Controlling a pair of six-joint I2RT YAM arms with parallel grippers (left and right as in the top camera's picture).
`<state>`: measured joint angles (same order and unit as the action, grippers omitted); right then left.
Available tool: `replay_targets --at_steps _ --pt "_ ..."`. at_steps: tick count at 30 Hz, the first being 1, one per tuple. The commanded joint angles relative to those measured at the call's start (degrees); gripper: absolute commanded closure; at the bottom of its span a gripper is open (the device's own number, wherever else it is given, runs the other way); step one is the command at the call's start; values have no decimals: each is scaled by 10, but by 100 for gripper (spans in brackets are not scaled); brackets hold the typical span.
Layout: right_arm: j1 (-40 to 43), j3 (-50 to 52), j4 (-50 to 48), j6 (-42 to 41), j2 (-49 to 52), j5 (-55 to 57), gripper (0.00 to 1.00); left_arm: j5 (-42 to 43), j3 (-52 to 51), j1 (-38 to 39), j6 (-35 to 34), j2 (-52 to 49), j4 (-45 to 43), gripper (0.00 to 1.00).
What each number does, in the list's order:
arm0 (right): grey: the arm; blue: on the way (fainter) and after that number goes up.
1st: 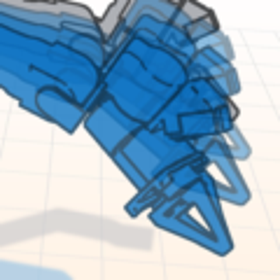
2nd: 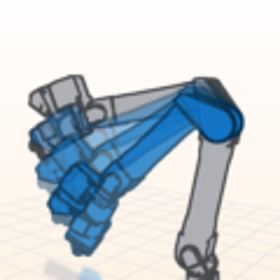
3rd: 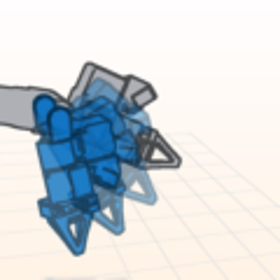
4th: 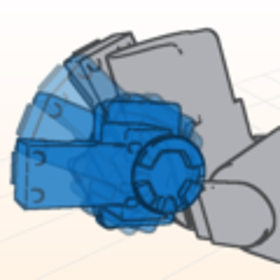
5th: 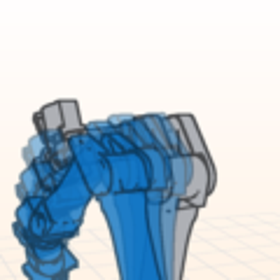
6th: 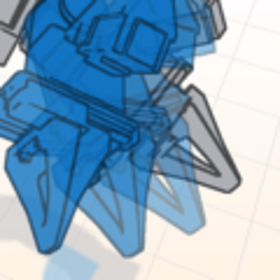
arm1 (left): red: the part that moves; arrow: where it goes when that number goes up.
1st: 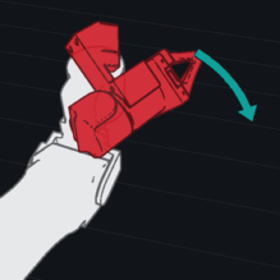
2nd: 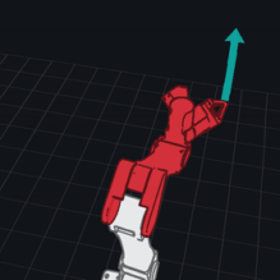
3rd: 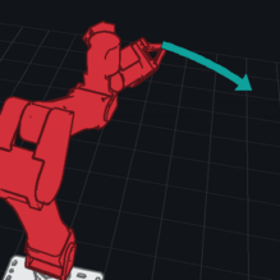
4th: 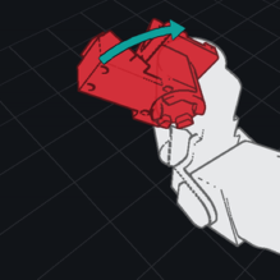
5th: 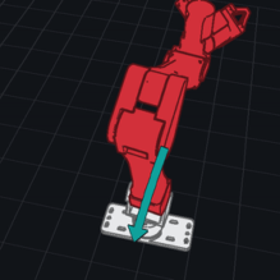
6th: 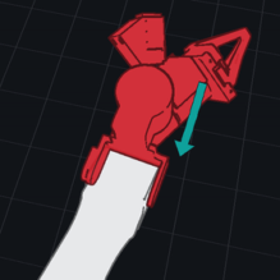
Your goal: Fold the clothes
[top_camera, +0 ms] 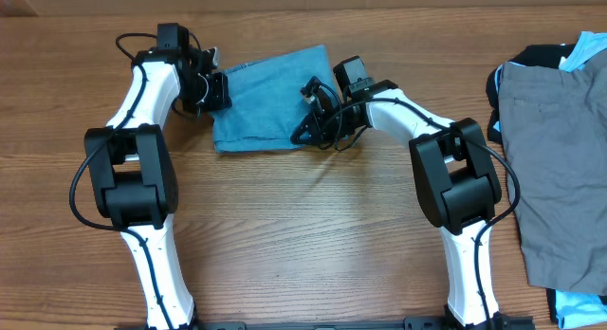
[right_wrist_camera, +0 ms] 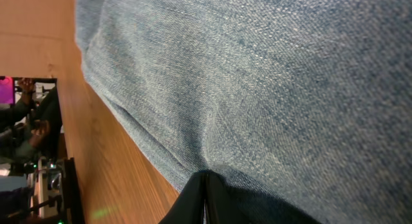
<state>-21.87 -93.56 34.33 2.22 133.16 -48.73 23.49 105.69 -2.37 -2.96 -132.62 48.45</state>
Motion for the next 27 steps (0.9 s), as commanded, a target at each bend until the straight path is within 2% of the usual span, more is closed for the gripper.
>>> replay_targets --at_steps 1,3,5,6,8,10,13,16,21,27 --pt "0 14 -9 -23 6 37 94 23 90 -14 0 15 24 96" --pt "0 14 -10 -23 6 37 95 63 146 -15 -16 39 49 96" --pt "0 13 -11 -23 6 37 96 80 177 -12 -38 57 71 80" --pt "0 10 -13 -22 6 30 96 88 184 -9 -39 64 80 77" --pt "7 -16 -6 -23 3 -25 96 98 181 1 -37 65 105 82" --pt "23 -53 16 -22 -9 -81 96 99 163 13 -12 56 125 96" --pt "52 -95 57 -22 -36 -83 96 112 135 24 12 42 132 96" --pt "80 -97 58 -22 -45 -77 96 117 108 31 13 19 129 96" --pt "94 -77 82 -22 -41 21 96 126 79 37 13 -28 132 96" --pt "77 -18 55 -17 -40 99 96 106 61 36 39 -60 143 96"
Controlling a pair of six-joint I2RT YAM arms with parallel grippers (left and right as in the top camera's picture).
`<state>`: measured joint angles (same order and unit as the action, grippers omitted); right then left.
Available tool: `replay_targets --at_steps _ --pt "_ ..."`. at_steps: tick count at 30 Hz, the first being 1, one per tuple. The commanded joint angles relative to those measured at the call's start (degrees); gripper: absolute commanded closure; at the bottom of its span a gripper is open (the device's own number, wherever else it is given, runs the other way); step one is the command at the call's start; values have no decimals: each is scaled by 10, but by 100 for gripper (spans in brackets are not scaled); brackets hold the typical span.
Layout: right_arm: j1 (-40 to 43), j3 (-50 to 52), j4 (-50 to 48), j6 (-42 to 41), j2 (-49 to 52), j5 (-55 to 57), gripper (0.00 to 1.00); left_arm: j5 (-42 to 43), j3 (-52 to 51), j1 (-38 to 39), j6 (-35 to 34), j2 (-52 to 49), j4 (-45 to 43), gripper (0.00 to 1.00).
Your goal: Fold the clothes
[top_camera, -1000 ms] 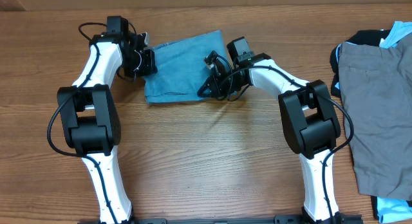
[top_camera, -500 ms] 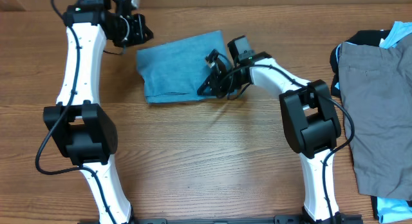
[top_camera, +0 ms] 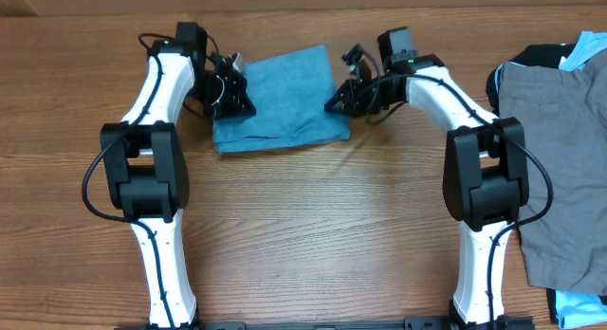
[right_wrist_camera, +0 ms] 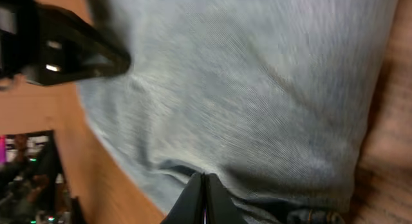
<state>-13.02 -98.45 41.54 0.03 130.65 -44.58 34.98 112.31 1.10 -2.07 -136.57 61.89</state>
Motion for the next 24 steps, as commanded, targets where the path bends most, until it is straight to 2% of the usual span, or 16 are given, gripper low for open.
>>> replay_targets --at_steps 1,4,8,14,17,20,24 --pt "-15 49 -36 4 -14 62 96 -15 -5 1 32 -31 9 96" --pt "-16 88 -82 4 -9 62 96 -28 -5 1 35 -66 6 96" --pt "-16 98 -93 4 -1 73 96 -46 0 0 35 -78 0 96" --pt "-16 66 -93 4 -24 72 96 -4 174 -3 33 1 46 96" --pt "-20 46 -91 3 -44 60 96 -4 225 0 27 27 79 96" --pt "-34 26 -87 2 -59 44 96 -5 221 10 33 27 148 96" --pt "-57 21 -99 2 -59 45 96 -4 142 24 35 27 169 96"
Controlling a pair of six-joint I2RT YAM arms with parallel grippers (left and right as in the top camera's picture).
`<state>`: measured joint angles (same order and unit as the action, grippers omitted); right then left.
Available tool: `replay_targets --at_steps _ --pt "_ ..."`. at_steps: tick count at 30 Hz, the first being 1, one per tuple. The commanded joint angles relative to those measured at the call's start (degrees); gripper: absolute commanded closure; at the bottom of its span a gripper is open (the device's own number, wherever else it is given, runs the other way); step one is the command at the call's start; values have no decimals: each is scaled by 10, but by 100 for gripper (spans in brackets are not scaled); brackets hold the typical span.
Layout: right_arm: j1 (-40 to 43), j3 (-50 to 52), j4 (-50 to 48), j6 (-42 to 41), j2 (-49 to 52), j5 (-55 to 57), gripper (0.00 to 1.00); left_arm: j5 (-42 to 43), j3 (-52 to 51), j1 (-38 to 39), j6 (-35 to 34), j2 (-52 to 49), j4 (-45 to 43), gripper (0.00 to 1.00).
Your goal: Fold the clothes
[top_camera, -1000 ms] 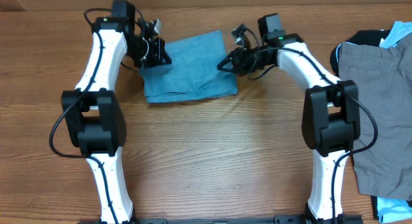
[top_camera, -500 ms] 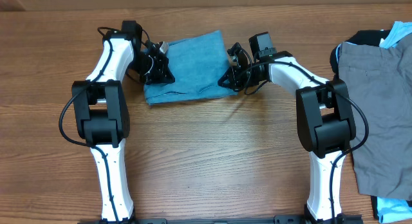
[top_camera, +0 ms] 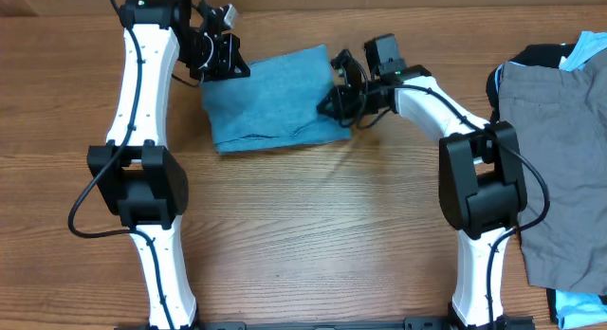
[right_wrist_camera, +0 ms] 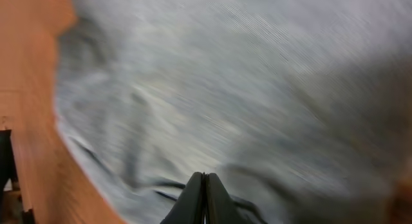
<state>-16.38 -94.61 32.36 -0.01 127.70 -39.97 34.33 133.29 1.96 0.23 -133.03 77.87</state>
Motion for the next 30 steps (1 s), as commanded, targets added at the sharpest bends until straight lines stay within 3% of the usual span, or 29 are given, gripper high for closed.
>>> replay_targets --at_steps 1,6,9,17,20,26,30 --pt "-27 -17 -11 2 -30 -1 96 2 -91 16 14 -9 9 96" --pt "-34 -17 -16 2 -29 3 95 51 -238 18 41 -9 -20 96" --pt "-34 -15 -17 2 -29 22 96 27 -305 16 40 -9 -66 96" --pt "-35 -12 -25 2 14 33 96 -19 -472 -9 26 -9 -276 96" --pt "-34 -12 -28 2 30 37 96 -15 -462 -13 26 -8 -276 96" --pt "-34 -6 -23 2 42 78 96 27 -365 -17 51 19 -195 96" --pt "-33 -22 -23 2 38 41 96 47 -310 -20 51 78 -196 96"
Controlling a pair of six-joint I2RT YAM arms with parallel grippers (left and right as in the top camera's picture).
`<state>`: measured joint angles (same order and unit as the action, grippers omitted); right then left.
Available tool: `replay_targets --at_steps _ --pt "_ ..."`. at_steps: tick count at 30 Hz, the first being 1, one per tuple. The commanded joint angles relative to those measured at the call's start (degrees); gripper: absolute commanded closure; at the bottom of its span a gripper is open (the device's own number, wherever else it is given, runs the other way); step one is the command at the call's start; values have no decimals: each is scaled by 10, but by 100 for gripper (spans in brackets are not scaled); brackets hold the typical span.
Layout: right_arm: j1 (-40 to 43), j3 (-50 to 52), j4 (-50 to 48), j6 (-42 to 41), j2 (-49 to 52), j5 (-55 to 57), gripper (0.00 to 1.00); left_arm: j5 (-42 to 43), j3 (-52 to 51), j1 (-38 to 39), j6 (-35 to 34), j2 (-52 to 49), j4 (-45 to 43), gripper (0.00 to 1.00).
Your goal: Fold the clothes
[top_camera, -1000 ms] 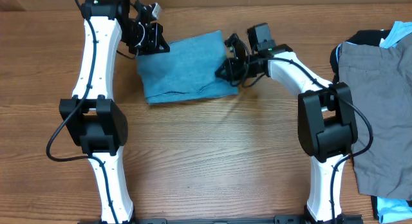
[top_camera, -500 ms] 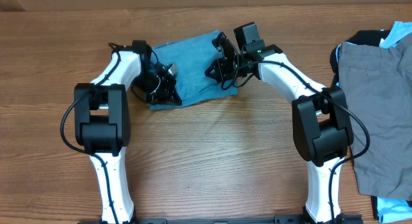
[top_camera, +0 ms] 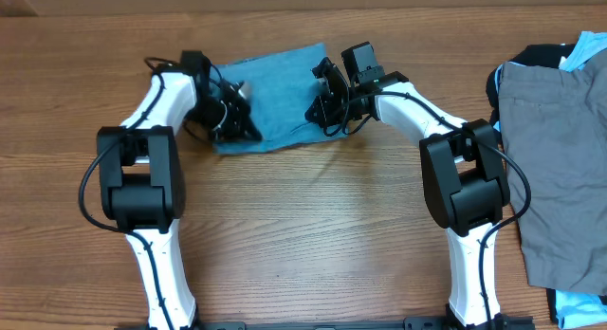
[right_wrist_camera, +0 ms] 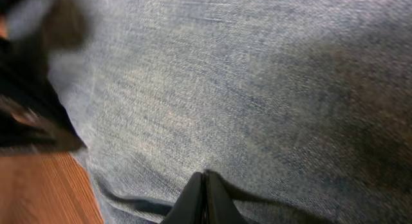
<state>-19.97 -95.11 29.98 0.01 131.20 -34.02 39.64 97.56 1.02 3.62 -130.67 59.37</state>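
A folded blue denim garment (top_camera: 277, 93) lies flat at the far middle of the wooden table (top_camera: 313, 226). My left gripper (top_camera: 233, 123) is at its near left corner, low on the cloth; the overhead view does not show how its jaws stand. My right gripper (top_camera: 321, 104) rests on the garment's right part. In the right wrist view the denim (right_wrist_camera: 257, 76) fills the frame and my right gripper (right_wrist_camera: 206, 177) has its black fingertips pressed together against the cloth, with no fold between them.
At the right edge of the table lies a pile of clothes: grey shorts (top_camera: 555, 169) on top, black fabric (top_camera: 531, 57) and light blue fabric (top_camera: 588, 47) beneath. Both arm bases stand at the near edge.
My left gripper has moved from beyond the garment's far left corner to its near left corner. My right gripper has shifted slightly left over the denim and is still shut.
First my left gripper was at the garment's left edge and my right one at its near right edge. Then the right one was at the right edge, with the cloth spread wider. Later the left was beyond the far left corner; now both sit on the garment.
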Motion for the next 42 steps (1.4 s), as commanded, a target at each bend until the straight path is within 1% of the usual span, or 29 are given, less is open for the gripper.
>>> replay_targets --at_steps 1,3,5,7,11,14,16,20,22,27,29,32,34,38,39,40,42 --pt "6 -29 1 -4 0 -43 96 -19 52 -12 17 66 -18 96" --pt "13 -64 1 -26 -9 -83 96 -59 53 -17 14 76 -36 96" --pt "17 -113 1 -36 -13 -92 96 -92 52 -26 0 70 -58 96" --pt "17 -144 -8 -37 -13 -88 96 -92 52 -34 -11 60 -87 96" --pt "17 -144 -63 -86 -5 -7 96 -92 52 -44 -26 36 -170 96" --pt "17 -144 -112 -92 22 3 96 -92 52 -44 -37 15 -235 96" --pt "17 -144 -150 -112 42 23 96 -92 52 -44 -40 -2 -267 96" --pt "15 -144 -214 -158 91 90 95 -93 52 -44 -40 -32 -296 96" --pt "14 -144 -244 -169 127 91 95 -98 52 -44 -41 -53 -304 96" --pt "13 -144 -241 -170 167 84 96 -90 53 -44 -41 -70 -312 96" --pt "13 -148 -249 -170 163 80 96 -47 69 -44 -42 -59 -327 96" --pt "16 -176 -252 -178 143 44 96 -13 129 -49 -81 -34 -318 96" --pt "17 -203 -252 -181 120 0 96 -10 174 -56 -101 -20 -299 96" --pt "10 -220 -229 -186 89 -83 96 -12 207 -71 -114 -17 -239 96" --pt "6 -220 -215 -186 84 -110 96 -21 207 -76 -113 -18 -211 96" --pt "0 -220 -188 -185 83 -124 96 -52 204 -82 -113 -23 -172 96" --pt "-7 -218 -135 -180 84 -120 96 -82 193 -85 -108 -29 -148 96"
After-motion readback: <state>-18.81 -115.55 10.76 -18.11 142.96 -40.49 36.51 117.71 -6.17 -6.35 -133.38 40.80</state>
